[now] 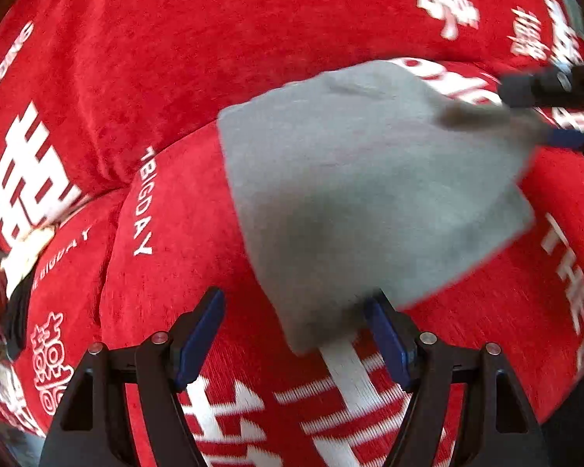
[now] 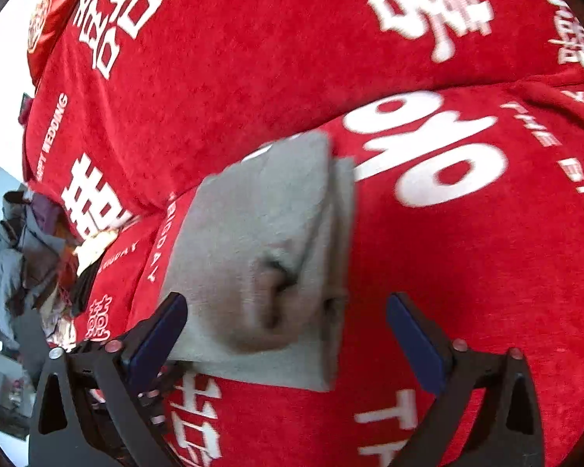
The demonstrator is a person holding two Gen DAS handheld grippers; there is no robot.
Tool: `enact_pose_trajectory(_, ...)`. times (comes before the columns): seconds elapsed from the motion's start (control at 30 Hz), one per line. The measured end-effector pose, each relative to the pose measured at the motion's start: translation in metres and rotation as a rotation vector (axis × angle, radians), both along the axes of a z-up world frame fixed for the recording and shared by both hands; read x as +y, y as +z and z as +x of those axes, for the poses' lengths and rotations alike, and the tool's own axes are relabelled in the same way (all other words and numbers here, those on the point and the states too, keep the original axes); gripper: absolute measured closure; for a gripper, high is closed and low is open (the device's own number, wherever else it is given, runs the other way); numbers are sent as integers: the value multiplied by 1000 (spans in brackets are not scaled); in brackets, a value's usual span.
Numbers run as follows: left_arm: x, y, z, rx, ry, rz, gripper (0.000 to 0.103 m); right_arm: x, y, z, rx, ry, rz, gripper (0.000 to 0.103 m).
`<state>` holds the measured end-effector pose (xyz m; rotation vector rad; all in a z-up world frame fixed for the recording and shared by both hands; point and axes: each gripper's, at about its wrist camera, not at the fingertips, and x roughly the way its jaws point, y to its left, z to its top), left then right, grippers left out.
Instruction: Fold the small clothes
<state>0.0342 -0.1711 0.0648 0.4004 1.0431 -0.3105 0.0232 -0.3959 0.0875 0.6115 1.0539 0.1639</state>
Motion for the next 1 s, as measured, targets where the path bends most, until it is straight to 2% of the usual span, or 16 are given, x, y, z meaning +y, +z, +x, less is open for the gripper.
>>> enact_pose_trajectory(0.03,6,-1,9,11,43,-32,29,6,-4,7,26,19,5,32)
enact_pose_trajectory(0.07,15,-2,19,37,90,-77,29,11,-9,13,66,27,-2,58)
enact_pose_trajectory(0.13,39,-4,33,127,181,-199,29,14,-11,16,94,23,-3,81)
enact_pose_trajectory(0.2,58,-2,30,146,214,-279,29,14,0,9,32,14,-8,84)
enact_pose_trajectory(0.27,71,-1,21,126,218,-298,29,16,4,4,1,21,-33,85)
enact_pose_trajectory(0.33,77,-11,15,147,207,-282,29,21,-8,1,33,24,-78,86)
enact_pose_trajectory(0.4,80,-23,13,167,208,-269,29,26,-36,-2,96,19,-81,86)
enact_pose_trajectory(0.5,87,-26,9,193,220,-297,29,23,-42,-10,64,-2,-54,85)
enact_pose_trajectory(0.57,87,-14,3,165,182,-276,29,17,-38,-15,59,-6,-37,69)
enact_pose_trajectory(0.6,87,-6,-3,145,154,-271,29,13,-34,-17,54,-8,-31,64)
enact_pose_trajectory(0.63,87,3,-8,128,127,-273,29,8,-28,-21,35,-11,-31,52)
enact_pose_trajectory(0.67,88,13,-12,110,100,-284,29,4,-21,-23,16,-19,-43,35)
enact_pose_trajectory(0.73,87,30,-12,84,78,-314,29,-6,-7,-24,-39,-54,-77,21)
enact_pose_trajectory(0.8,79,41,-1,78,82,-341,28,-15,0,-13,-67,-82,-77,21)
enact_pose_trajectory(0.87,61,42,17,91,91,-346,28,-19,0,6,-57,-85,-78,20)
enact_pose_trajectory(1.0,10,29,45,139,79,-325,28,-15,-19,61,2,-33,-134,21)
